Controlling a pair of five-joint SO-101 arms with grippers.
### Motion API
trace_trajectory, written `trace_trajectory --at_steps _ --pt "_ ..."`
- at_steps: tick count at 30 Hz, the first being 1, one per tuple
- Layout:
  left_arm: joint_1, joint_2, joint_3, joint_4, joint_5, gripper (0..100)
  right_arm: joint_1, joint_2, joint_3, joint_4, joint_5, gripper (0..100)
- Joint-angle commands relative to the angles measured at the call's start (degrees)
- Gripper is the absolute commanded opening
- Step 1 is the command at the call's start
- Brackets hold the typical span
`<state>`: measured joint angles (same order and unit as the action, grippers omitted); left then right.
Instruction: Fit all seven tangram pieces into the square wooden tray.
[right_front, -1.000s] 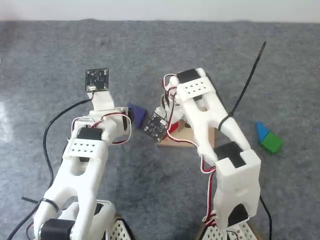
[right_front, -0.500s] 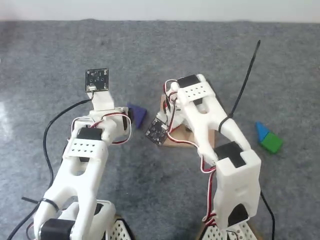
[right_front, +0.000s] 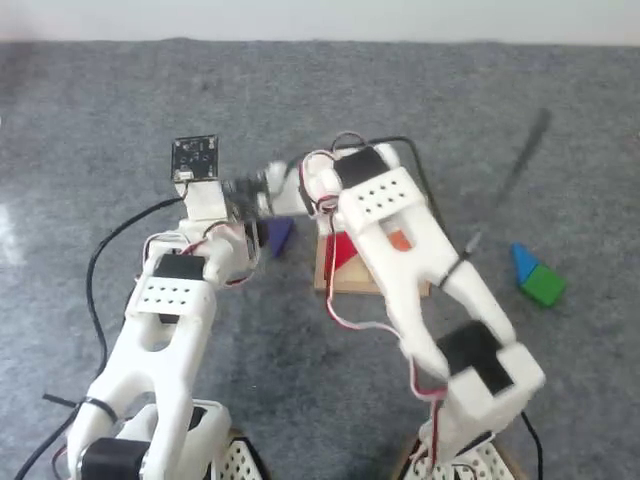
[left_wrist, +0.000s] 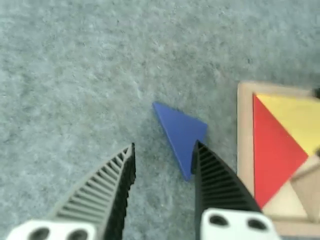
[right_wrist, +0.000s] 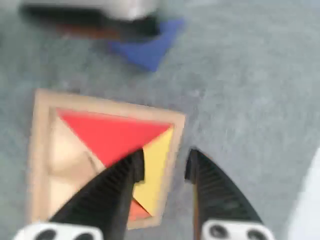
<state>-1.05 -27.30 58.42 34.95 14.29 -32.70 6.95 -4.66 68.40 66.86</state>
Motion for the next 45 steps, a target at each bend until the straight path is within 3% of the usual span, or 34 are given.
trace_trajectory --at_steps 1,5,8,13,17,21,27,45 --pt "0.2 -2.2 -2.3 0.4 -0.2 18 0.5 -10.4 1.1 3.7 -22.5 14.4" --pt "0.4 -2.2 -2.5 1.6 0.1 18 4.0 -12.5 8.6 2.9 -41.8 14.4" --pt "-1.8 -2.3 -5.6 5.5 1.4 18 5.4 -10.6 16.3 -1.5 -51.8 14.4" --pt "-23.9 -1.7 -21.0 16.1 3.0 18 1.9 -8.2 23.9 -10.5 -57.8 14.4" --pt "-32.5 -1.7 -23.0 24.0 -9.1 19 1.3 -7.8 24.3 -13.0 -62.8 14.4" --pt "-34.1 -1.8 -14.4 23.0 -11.5 19 3.4 -7.7 26.6 -14.2 -63.5 14.4" --pt "-35.3 -1.8 -4.0 10.4 -11.5 19 7.9 -8.1 33.2 -14.4 -63.6 14.4" --pt "-33.5 -2.2 -3.7 11.3 -11.5 19 8.4 0.6 30.9 -16.6 -63.4 14.4"
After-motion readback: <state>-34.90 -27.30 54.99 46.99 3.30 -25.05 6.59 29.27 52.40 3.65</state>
